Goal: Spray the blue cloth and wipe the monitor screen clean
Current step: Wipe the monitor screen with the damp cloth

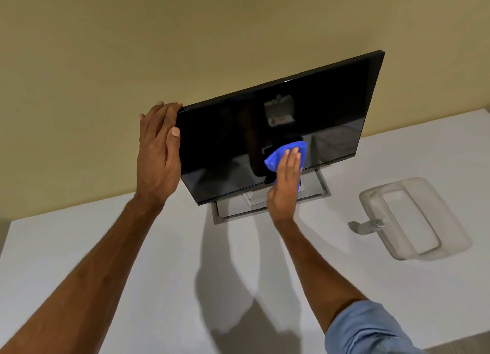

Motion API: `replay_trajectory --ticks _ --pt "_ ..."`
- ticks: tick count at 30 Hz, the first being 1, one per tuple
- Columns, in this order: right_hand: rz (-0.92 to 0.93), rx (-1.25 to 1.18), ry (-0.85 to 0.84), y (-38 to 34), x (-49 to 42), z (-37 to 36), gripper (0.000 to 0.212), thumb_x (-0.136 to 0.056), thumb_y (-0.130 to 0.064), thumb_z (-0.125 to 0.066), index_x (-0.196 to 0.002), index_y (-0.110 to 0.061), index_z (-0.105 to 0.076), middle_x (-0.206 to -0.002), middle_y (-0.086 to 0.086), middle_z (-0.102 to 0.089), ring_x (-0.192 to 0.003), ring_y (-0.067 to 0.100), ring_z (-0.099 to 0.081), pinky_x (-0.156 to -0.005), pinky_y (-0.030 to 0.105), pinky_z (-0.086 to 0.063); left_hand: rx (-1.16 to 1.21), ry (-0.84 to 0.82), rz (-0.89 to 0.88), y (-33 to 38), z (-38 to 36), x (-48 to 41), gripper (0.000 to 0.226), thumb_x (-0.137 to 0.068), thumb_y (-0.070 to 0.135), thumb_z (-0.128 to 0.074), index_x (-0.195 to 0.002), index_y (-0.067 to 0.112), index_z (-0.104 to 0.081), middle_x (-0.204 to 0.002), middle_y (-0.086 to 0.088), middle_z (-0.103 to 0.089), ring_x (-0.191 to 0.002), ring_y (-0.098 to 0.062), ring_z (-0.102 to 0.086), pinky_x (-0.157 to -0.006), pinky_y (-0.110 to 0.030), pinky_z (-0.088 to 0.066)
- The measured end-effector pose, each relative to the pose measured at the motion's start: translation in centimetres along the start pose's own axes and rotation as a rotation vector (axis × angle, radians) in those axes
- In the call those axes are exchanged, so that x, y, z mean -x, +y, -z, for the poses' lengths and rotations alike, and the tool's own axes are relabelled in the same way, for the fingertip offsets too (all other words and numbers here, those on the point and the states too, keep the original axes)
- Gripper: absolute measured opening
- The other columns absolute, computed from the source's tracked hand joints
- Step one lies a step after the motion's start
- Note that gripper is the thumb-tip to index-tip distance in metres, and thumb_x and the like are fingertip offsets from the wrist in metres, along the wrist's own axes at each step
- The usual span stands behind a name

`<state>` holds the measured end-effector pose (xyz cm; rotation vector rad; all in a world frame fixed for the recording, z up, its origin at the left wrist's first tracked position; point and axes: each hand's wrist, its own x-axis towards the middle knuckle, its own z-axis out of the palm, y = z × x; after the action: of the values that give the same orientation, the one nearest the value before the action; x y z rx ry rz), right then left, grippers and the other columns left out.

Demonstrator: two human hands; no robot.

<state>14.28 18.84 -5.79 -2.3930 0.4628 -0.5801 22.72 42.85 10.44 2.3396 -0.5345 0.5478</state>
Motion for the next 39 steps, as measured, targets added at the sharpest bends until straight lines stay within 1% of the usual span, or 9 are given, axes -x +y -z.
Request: replay_trajectory --ticks 4,7,11,15,19,24,33,36,39 --pt "-0.203 -0.426 0.189 1.4 -2.3 2.6 0.088 -0.102 0.011 -0.044 -0.176 -0.022 -0.009 -0.182 0.008 -0.013 -0.168 0.029 -0.019 -0.138 0.05 -0.019 -0.001 0.0 -0.008 -0.2 0.1 -0.1 0.049 -0.121 0.018 -0.03 -0.164 0.011 -0.05 -0.163 -0.006 -0.052 -0.165 -0.023 -0.033 -0.141 -0.04 -0.008" --pt "-0.381 -0.725 0.384 3.0 -5.7 4.8 0.053 -0.11 -0.045 -0.058 -0.156 -0.029 -0.035 -0.154 0.004 -0.043 -0.144 0.025 -0.042 -0.135 0.048 -0.022 0.002 0.005 -0.006 0.0 0.1 0.2 0.049 -0.121 0.018 -0.029 -0.165 0.011 -0.049 -0.163 -0.005 -0.052 -0.165 -0.023 -0.032 -0.141 -0.037 -0.006" --pt "-0.466 -0.544 0.438 4.7 -7.4 6.4 0.053 -0.118 -0.036 -0.042 -0.169 -0.025 -0.03 -0.126 -0.007 -0.049 -0.11 0.027 -0.054 -0.105 0.037 -0.052 -0.003 0.012 -0.001 0.3 -0.1 0.1 0.048 -0.12 0.016 -0.03 -0.163 0.01 -0.051 -0.161 -0.007 -0.054 -0.162 -0.026 -0.036 -0.139 -0.05 -0.013" --pt "-0.503 -0.363 0.497 4.4 -6.2 4.8 0.063 -0.11 -0.053 -0.038 -0.156 -0.01 -0.046 -0.097 -0.001 -0.05 -0.074 0.012 -0.051 -0.07 0.025 -0.05 -0.047 0.011 -0.025 0.6 0.1 -0.4 0.048 -0.119 0.015 -0.03 -0.159 0.007 -0.055 -0.152 -0.011 -0.059 -0.15 -0.035 -0.049 -0.127 -0.061 -0.03" --pt "-0.528 -0.504 0.373 0.1 -2.9 2.7 0.059 -0.115 -0.031 -0.042 -0.166 -0.054 -0.023 -0.16 -0.003 -0.049 -0.11 0.012 -0.061 -0.093 0.032 -0.055 -0.052 0.008 -0.004 1.1 0.4 -0.1 0.049 -0.118 0.014 -0.03 -0.159 0.005 -0.056 -0.152 -0.012 -0.06 -0.149 -0.036 -0.05 -0.127 -0.061 -0.03" --pt "-0.447 -0.454 0.306 -3.3 1.1 -2.1 0.065 -0.113 -0.006 -0.049 -0.171 0.0 -0.02 -0.18 0.017 -0.022 -0.159 0.037 -0.043 -0.12 0.049 -0.05 -0.067 -0.015 -0.012 1.2 0.8 -0.1 0.048 -0.118 0.014 -0.03 -0.159 0.005 -0.055 -0.151 -0.012 -0.06 -0.148 -0.036 -0.05 -0.126 -0.062 -0.032" --pt "-0.191 -0.447 0.07 -10.5 10.2 -8.4 0.07 -0.111 -0.004 -0.051 -0.174 -0.011 -0.021 -0.181 -0.001 -0.024 -0.165 0.013 -0.032 -0.125 0.028 -0.044 -0.09 -0.053 0.012 1.6 1.2 0.1 0.049 -0.118 0.013 -0.031 -0.162 0.007 -0.051 -0.157 -0.011 -0.057 -0.153 -0.033 -0.047 -0.131 -0.058 -0.026" --pt "-0.028 -0.431 -0.177 -11.0 13.4 -8.8 0.072 -0.117 -0.007 -0.041 -0.175 -0.032 -0.008 -0.157 -0.029 -0.047 -0.127 -0.015 -0.06 -0.1 0.009 -0.053 -0.094 -0.09 0.015 1.5 1.8 0.0 0.051 -0.119 0.016 -0.031 -0.165 0.009 -0.049 -0.164 -0.009 -0.054 -0.158 -0.03 -0.043 -0.136 -0.055 -0.023" --pt "0.255 -0.322 -0.271 -10.6 13.4 -8.3 0.074 -0.108 0.002 -0.055 -0.172 -0.009 -0.021 -0.18 -0.007 -0.022 -0.146 0.017 -0.058 -0.095 0.024 -0.064 -0.125 -0.168 -0.017 0.7 2.8 -0.4 0.054 -0.119 0.023 -0.028 -0.17 0.013 -0.043 -0.172 -0.006 -0.048 -0.163 -0.026 -0.037 -0.139 -0.048 -0.02"
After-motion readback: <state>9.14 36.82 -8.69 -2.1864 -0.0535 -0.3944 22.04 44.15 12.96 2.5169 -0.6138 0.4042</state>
